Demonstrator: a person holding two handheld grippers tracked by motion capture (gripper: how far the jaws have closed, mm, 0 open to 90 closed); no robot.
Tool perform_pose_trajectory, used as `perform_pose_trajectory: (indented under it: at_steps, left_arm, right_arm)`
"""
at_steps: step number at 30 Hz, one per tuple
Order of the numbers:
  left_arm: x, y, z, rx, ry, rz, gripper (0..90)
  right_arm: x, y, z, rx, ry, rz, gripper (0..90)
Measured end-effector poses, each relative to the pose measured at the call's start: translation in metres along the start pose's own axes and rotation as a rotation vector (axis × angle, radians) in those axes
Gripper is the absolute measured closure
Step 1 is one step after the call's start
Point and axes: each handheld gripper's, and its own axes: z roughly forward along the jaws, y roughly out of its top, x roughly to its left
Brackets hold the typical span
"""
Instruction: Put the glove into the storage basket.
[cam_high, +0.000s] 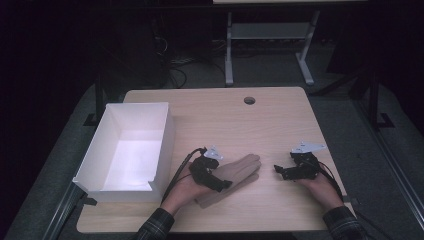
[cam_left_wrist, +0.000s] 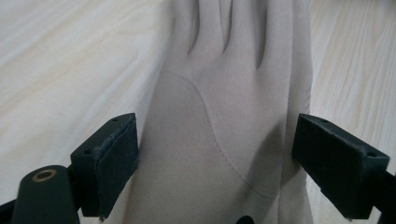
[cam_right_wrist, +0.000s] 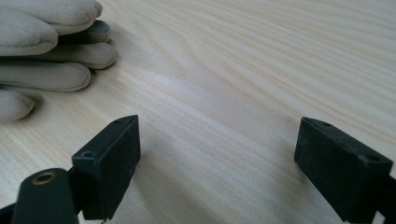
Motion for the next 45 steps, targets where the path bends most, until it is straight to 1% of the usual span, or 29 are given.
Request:
perform_pose_trajectory:
  at_steps: [2, 4, 5, 7, 9, 10, 11, 15, 17, 18, 19, 20, 21, 24, 26, 27, 29, 30, 32, 33, 34, 35, 36, 38, 40, 42, 43, 44, 45]
  left_arm:
    - [-0.002, -0.001, 0.001, -0.001, 0.0, -0.001, 13.9]
    - [-0.007, -0.001, 0.006, 0.036, 0.016, 0.035, 13.7]
    - [-0.009, -0.002, 0.007, 0.04, 0.02, 0.04, 13.6]
    - [-0.013, -0.002, 0.01, 0.055, 0.023, 0.05, 13.6]
    - [-0.016, -0.004, 0.013, 0.062, 0.017, 0.044, 13.2]
    - [-0.017, -0.005, 0.013, 0.054, 0.02, 0.054, 12.3]
    - [-0.018, -0.005, 0.014, 0.048, 0.024, 0.05, 12.4]
    - [-0.02, -0.007, 0.014, 0.048, 0.043, 0.077, 12.5]
    - [-0.023, -0.008, 0.013, 0.048, 0.047, 0.083, 15.3]
    - [-0.023, -0.008, 0.013, 0.048, 0.047, 0.083, 18.2]
    - [-0.025, -0.009, 0.012, 0.037, 0.043, 0.078, 18.2]
    - [-0.026, -0.009, 0.011, 0.039, 0.041, 0.088, 23.8]
    - [-0.028, -0.009, 0.01, 0.03, 0.028, 0.083, 31.8]
    - [-0.028, -0.009, 0.008, 0.039, -0.013, 0.099, 47.0]
    - [-0.029, -0.009, 0.008, 0.038, -0.046, 0.083, 56.8]
    - [-0.029, -0.009, 0.008, 0.044, -0.05, 0.089, 61.1]
    - [-0.029, -0.009, 0.008, 0.037, -0.059, 0.054, 63.7]
    - [-0.028, -0.009, 0.007, 0.041, -0.061, 0.051, 64.7]
    - [-0.027, -0.008, 0.007, 0.044, -0.071, 0.037, 65.6]
    - [-0.026, -0.007, 0.006, 0.041, -0.079, 0.017, 66.0]
    - [-0.024, -0.007, 0.005, 0.045, -0.086, 0.014, 66.2]
    - [-0.023, -0.006, 0.004, 0.035, -0.093, -0.002, 66.2]
    - [-0.023, -0.006, 0.004, 0.035, -0.093, -0.002, 66.3]
    - [-0.021, -0.002, -0.003, 0.009, -0.115, -0.034, 66.2]
    - [-0.021, -0.001, -0.006, 0.002, -0.111, -0.04, 66.2]
    - [-0.021, 0.007, -0.016, -0.011, -0.095, -0.048, 66.2]
    - [-0.021, 0.007, -0.016, -0.011, -0.095, -0.048, 66.1]
    - [-0.021, 0.013, -0.023, -0.018, -0.082, -0.042, 66.2]
    - [-0.021, 0.013, -0.023, -0.018, -0.082, -0.042, 66.2]
  right_arm:
    - [0.0, 0.0, 0.0, 0.0, 0.0, 0.0, 14.1]
    - [0.0, 0.0, 0.0, 0.0, 0.0, 0.0, 14.1]
    - [0.0, 0.0, 0.0, 0.0, 0.0, 0.0, 14.0]
    - [0.0, 0.0, 0.0, 0.0, 0.0, 0.0, 14.1]
    - [0.0, 0.0, 0.0, -0.001, 0.0, 0.001, 14.1]
    - [0.0, 0.0, 0.0, 0.0, 0.0, 0.001, 14.1]
    - [0.0, 0.0, 0.0, -0.001, 0.0, 0.001, 14.1]
    - [0.0, 0.0, 0.0, -0.001, 0.0, 0.001, 14.1]
    - [0.0, 0.0, 0.0, 0.0, 0.001, 0.001, 14.1]
    - [0.0, 0.0, 0.0, 0.0, 0.001, 0.001, 14.1]
    - [0.001, 0.0, 0.0, 0.0, 0.002, 0.001, 14.1]
    - [0.001, 0.0, 0.0, 0.0, 0.001, 0.001, 14.1]
    - [0.001, 0.0, 0.0, 0.0, 0.001, 0.0, 14.0]
    - [0.001, 0.0, 0.0, 0.001, 0.001, 0.003, 14.1]
    - [0.001, 0.0, 0.0, 0.001, 0.001, 0.003, 14.1]
    - [0.001, 0.0, 0.0, 0.001, 0.001, 0.003, 14.1]
    - [0.001, 0.0, 0.0, 0.001, 0.001, 0.003, 14.1]
    - [0.001, 0.0, 0.0, 0.001, 0.001, 0.003, 14.1]
    - [0.001, 0.0, 0.0, 0.0, 0.001, 0.001, 14.0]
    - [0.001, 0.0, 0.0, 0.0, 0.001, 0.002, 14.1]
    - [0.001, 0.0, 0.0, 0.0, 0.001, 0.001, 14.1]
    - [0.001, 0.0, 0.0, 0.0, 0.001, 0.001, 14.1]
    - [0.001, 0.0, 0.0, 0.0, 0.001, 0.001, 14.1]
    - [0.001, 0.0, 0.0, -0.001, 0.001, 0.0, 14.1]
    - [0.001, 0.0, 0.0, 0.0, 0.001, 0.0, 14.0]
    - [0.001, 0.0, 0.0, 0.001, 0.001, 0.0, 14.1]
    - [0.001, 0.0, 0.0, 0.001, 0.001, 0.0, 14.1]
    - [0.001, 0.0, 0.0, 0.002, 0.001, 0.003, 14.1]
    - [0.001, 0.0, 0.0, -0.001, 0.002, 0.003, 14.1]
